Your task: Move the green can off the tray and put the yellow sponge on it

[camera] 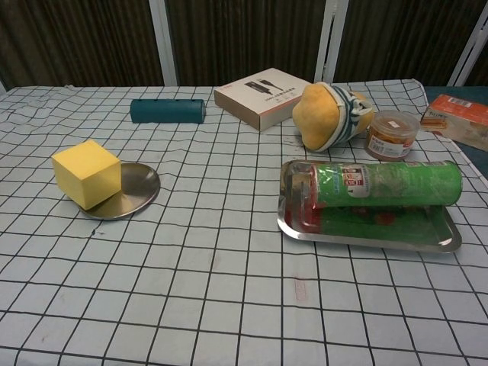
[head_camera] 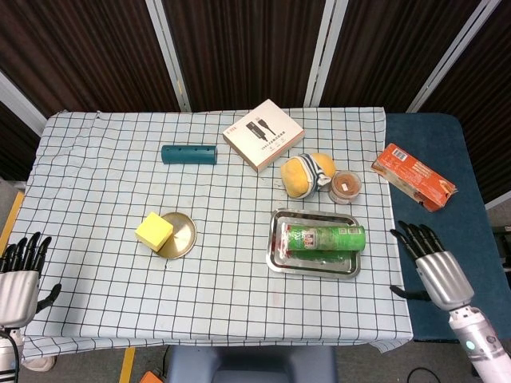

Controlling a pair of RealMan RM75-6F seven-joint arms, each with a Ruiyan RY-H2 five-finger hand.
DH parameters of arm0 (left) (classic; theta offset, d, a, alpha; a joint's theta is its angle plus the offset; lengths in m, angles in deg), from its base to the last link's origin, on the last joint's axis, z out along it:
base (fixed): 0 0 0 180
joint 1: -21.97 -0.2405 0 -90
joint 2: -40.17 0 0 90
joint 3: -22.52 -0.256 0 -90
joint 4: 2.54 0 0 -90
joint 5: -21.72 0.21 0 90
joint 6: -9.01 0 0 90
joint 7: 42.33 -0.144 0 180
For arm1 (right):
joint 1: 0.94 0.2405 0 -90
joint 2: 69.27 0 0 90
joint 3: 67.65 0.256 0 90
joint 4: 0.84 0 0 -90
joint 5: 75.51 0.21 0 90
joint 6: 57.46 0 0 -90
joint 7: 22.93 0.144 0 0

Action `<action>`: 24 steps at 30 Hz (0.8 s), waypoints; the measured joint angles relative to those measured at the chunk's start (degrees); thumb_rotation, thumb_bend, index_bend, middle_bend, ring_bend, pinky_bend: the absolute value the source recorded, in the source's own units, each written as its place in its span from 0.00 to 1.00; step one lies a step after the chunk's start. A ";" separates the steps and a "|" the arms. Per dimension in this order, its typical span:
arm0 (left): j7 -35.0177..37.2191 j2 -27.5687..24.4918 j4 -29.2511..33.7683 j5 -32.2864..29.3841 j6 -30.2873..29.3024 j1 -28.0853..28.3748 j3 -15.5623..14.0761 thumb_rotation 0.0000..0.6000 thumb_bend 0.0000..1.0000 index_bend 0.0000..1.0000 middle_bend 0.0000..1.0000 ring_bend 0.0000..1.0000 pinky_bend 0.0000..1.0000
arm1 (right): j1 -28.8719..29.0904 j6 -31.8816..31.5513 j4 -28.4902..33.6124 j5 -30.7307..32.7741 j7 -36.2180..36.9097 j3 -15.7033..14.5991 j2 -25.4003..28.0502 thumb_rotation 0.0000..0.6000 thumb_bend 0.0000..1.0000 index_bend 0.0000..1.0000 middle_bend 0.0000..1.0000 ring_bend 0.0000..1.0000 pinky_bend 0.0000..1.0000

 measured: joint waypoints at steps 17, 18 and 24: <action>-1.47 -0.62 0.62 -3.37 1.36 0.05 0.61 1.00 0.25 0.00 0.00 0.00 0.14 | 14.03 18.49 1.26 11.80 -18.51 6.47 -11.79 1.00 0.03 0.37 0.28 0.26 0.20; -1.54 -0.64 0.65 -3.42 1.38 0.05 0.61 1.00 0.25 0.00 0.00 0.00 0.14 | 14.60 19.00 1.02 12.59 -19.42 6.78 -12.59 1.00 0.03 0.37 0.28 0.26 0.20; -1.71 -0.76 0.84 -3.55 1.46 0.05 0.50 1.00 0.25 0.00 0.00 0.00 0.16 | 17.67 21.17 -1.03 16.48 -23.54 7.96 -17.20 1.00 0.03 0.37 0.28 0.25 0.19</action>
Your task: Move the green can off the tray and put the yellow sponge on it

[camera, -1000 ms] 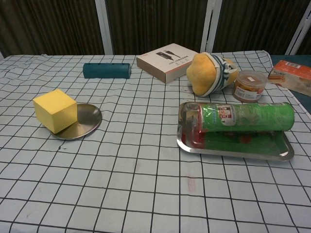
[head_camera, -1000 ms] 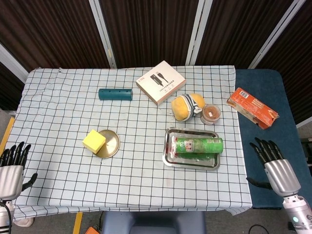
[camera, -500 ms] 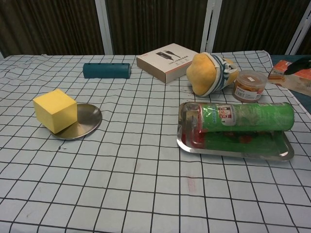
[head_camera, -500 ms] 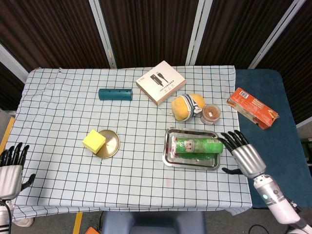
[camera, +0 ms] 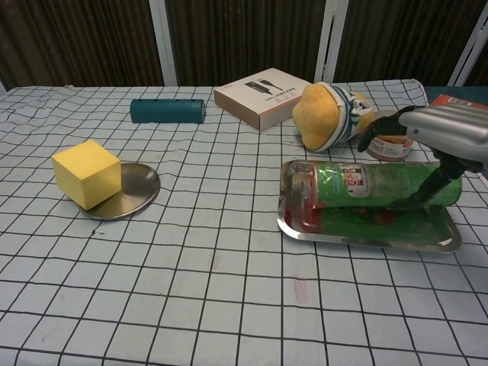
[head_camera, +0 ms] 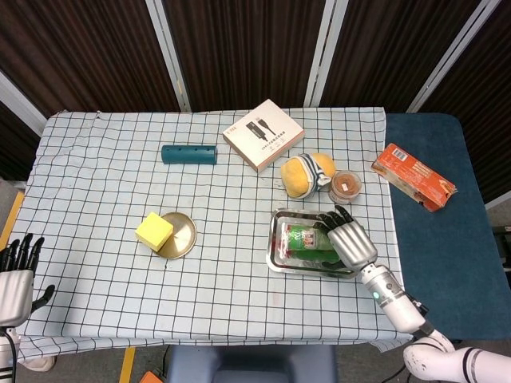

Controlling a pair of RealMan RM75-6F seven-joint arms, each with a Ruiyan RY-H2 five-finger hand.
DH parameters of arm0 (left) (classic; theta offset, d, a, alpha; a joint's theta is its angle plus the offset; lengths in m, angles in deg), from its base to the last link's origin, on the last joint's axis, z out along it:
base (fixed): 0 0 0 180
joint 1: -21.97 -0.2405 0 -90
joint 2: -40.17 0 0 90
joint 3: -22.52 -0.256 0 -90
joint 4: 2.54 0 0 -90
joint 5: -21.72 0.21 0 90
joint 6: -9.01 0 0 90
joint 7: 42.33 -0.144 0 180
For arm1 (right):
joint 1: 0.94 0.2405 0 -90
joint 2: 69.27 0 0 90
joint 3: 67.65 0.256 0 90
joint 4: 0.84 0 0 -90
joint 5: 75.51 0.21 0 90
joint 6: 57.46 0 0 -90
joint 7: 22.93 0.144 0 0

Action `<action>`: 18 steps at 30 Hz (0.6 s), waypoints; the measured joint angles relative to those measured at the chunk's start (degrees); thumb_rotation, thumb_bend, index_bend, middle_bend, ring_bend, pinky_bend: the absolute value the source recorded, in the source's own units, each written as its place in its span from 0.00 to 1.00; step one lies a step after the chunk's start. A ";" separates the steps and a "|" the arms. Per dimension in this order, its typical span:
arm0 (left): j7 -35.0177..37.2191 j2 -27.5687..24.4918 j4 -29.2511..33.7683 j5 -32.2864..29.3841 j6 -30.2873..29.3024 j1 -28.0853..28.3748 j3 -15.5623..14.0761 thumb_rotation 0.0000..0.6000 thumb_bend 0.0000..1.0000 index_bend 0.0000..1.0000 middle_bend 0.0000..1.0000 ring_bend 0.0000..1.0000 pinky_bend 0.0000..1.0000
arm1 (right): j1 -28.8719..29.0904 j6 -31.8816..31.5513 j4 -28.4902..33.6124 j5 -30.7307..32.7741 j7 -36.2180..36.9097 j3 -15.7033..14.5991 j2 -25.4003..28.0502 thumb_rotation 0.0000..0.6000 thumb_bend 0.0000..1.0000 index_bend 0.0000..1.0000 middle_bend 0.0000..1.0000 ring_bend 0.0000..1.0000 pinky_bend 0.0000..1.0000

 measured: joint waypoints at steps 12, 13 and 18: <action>0.59 -0.24 0.09 -0.17 -0.38 -0.16 0.10 1.00 0.25 0.00 0.00 0.00 0.19 | 3.69 0.59 -8.14 7.75 -6.38 2.18 -7.84 1.00 0.04 0.35 0.28 0.23 0.19; 0.62 -0.23 0.09 -0.17 -0.39 -0.17 0.08 1.00 0.25 0.00 0.00 0.00 0.19 | 3.92 0.71 -8.79 8.40 -6.66 2.28 -8.30 1.00 0.04 0.35 0.28 0.23 0.19; 0.69 -0.22 0.06 -0.04 -0.32 -0.12 -0.01 1.00 0.25 0.00 0.01 0.00 0.20 | 5.41 1.51 -12.83 11.87 -8.48 2.84 -11.24 1.00 0.06 0.40 0.28 0.25 0.21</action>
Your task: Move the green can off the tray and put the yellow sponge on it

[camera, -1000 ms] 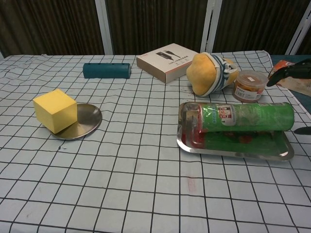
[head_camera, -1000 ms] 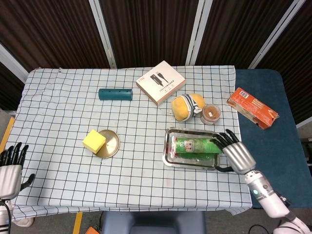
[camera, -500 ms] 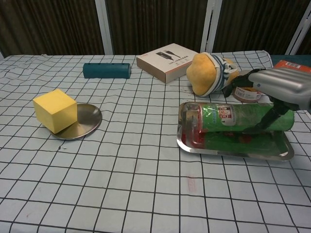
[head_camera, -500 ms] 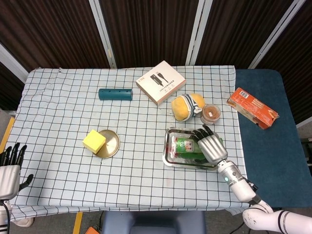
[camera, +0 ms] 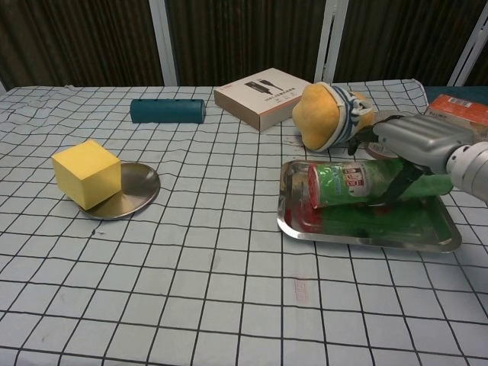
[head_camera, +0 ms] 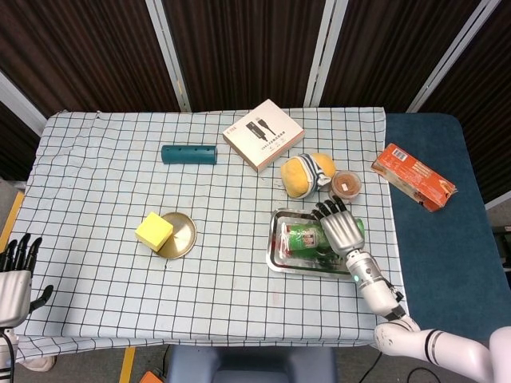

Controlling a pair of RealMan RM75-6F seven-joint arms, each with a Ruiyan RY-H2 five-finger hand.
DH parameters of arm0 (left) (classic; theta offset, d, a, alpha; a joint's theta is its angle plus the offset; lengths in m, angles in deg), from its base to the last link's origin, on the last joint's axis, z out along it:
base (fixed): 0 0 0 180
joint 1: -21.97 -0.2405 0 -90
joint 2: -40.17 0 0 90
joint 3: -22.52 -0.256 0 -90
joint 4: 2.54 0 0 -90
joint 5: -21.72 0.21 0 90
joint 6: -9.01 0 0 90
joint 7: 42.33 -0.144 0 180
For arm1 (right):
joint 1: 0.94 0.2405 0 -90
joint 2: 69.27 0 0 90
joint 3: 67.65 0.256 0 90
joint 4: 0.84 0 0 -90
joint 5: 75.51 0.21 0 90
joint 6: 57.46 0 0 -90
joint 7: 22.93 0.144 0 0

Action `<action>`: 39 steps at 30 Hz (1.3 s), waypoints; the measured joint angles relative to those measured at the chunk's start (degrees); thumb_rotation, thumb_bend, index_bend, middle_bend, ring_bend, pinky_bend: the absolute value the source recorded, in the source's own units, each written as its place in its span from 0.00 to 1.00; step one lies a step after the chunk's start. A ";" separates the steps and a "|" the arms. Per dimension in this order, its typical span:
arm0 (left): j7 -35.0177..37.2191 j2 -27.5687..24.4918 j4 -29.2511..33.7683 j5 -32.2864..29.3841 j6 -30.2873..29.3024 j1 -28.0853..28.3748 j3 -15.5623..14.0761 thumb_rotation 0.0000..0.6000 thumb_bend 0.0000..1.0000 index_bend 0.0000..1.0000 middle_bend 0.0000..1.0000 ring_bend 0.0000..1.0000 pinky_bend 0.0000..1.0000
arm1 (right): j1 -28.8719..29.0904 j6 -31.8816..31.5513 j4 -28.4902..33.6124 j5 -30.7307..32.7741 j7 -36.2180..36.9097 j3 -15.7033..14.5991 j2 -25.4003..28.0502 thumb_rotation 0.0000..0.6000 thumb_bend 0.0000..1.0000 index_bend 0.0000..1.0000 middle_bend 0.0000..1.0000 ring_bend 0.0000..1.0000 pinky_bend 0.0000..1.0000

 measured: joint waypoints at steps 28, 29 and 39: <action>1.35 -0.70 0.34 0.15 -0.35 -0.20 0.04 1.00 0.25 0.00 0.01 0.00 0.22 | 7.34 -6.13 -5.15 -5.64 1.34 2.18 -9.79 1.00 0.25 0.88 0.71 0.77 0.74; 1.58 -0.79 0.39 0.16 -0.36 -0.22 0.04 1.00 0.25 0.00 0.01 0.00 0.22 | 8.18 -5.86 -5.90 -5.98 1.46 2.40 -10.75 1.00 0.25 0.88 0.71 0.77 0.74; 2.90 -1.87 0.64 -0.16 0.31 -0.28 -0.05 1.00 0.25 0.01 0.01 0.00 0.23 | 15.62 -4.33 -18.59 -8.53 7.61 5.29 -20.34 1.00 0.25 0.88 0.71 0.78 0.75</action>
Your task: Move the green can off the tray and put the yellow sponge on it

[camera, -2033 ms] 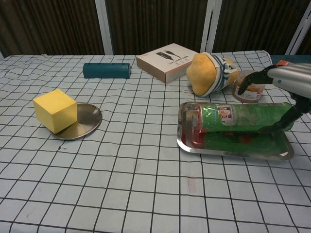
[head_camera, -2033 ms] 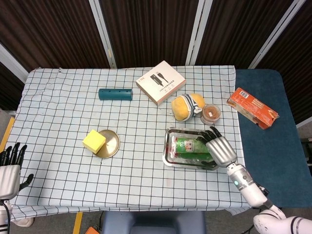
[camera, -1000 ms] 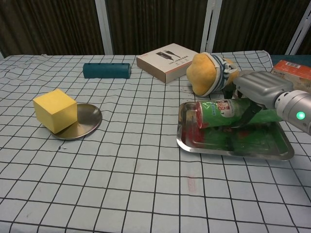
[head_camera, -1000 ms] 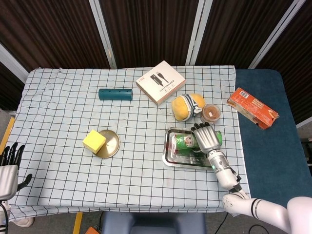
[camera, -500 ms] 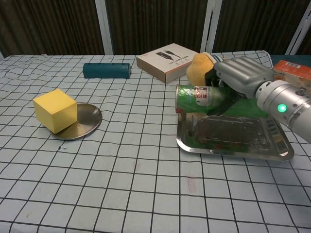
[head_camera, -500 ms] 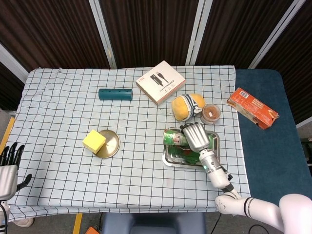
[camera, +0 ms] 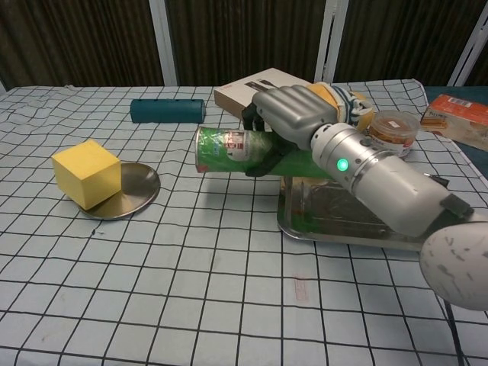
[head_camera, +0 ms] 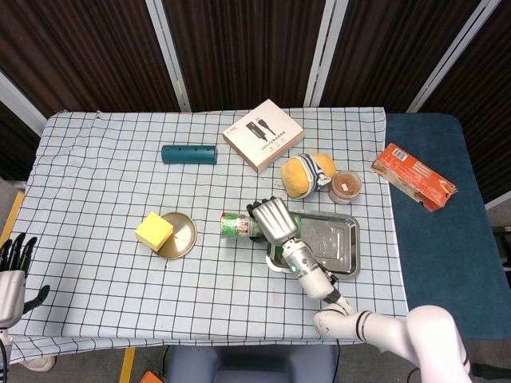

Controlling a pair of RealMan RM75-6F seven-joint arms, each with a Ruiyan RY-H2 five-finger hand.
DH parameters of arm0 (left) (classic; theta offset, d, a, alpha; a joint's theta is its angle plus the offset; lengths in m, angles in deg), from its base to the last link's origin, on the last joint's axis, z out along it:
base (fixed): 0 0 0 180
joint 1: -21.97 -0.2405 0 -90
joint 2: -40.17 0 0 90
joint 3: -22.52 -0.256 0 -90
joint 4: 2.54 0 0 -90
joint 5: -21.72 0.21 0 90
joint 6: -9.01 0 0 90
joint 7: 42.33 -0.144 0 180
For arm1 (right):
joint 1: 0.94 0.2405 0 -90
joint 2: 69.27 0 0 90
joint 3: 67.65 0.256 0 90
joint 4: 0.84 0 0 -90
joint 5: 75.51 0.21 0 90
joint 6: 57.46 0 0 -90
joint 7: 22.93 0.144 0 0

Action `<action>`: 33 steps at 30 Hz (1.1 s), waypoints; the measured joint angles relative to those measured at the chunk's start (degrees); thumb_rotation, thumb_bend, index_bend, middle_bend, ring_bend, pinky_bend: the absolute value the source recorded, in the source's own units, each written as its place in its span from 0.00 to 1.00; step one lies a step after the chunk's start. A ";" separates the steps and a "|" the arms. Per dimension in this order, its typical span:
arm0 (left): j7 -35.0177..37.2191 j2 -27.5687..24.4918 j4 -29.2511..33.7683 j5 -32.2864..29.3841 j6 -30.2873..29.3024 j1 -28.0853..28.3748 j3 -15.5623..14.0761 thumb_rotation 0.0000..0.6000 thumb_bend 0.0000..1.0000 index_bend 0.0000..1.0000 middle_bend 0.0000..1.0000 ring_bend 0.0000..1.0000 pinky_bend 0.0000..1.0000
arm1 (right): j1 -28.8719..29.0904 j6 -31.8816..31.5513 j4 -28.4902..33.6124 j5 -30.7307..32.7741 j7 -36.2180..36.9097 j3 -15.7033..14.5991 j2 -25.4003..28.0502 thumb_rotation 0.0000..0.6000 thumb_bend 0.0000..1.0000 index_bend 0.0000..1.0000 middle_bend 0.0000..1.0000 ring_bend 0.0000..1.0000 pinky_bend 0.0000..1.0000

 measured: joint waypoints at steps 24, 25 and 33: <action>-0.99 -0.45 0.25 0.16 1.10 0.46 -0.53 1.00 0.24 0.01 0.01 0.00 0.23 | 10.20 3.66 -32.48 -2.82 17.95 0.46 -16.79 1.00 0.25 0.42 0.33 0.26 0.51; -1.10 -0.41 0.21 0.11 1.23 0.52 -0.55 1.00 0.25 0.01 0.01 0.00 0.23 | 10.28 3.20 -32.73 -3.13 18.67 0.24 -16.91 1.00 0.25 0.41 0.33 0.26 0.51; -1.30 -0.33 0.20 0.19 1.29 0.70 -0.58 1.00 0.24 0.01 0.01 0.00 0.23 | 10.39 2.29 -33.87 -4.80 21.58 -1.75 -17.15 1.00 0.23 0.17 0.07 0.02 0.24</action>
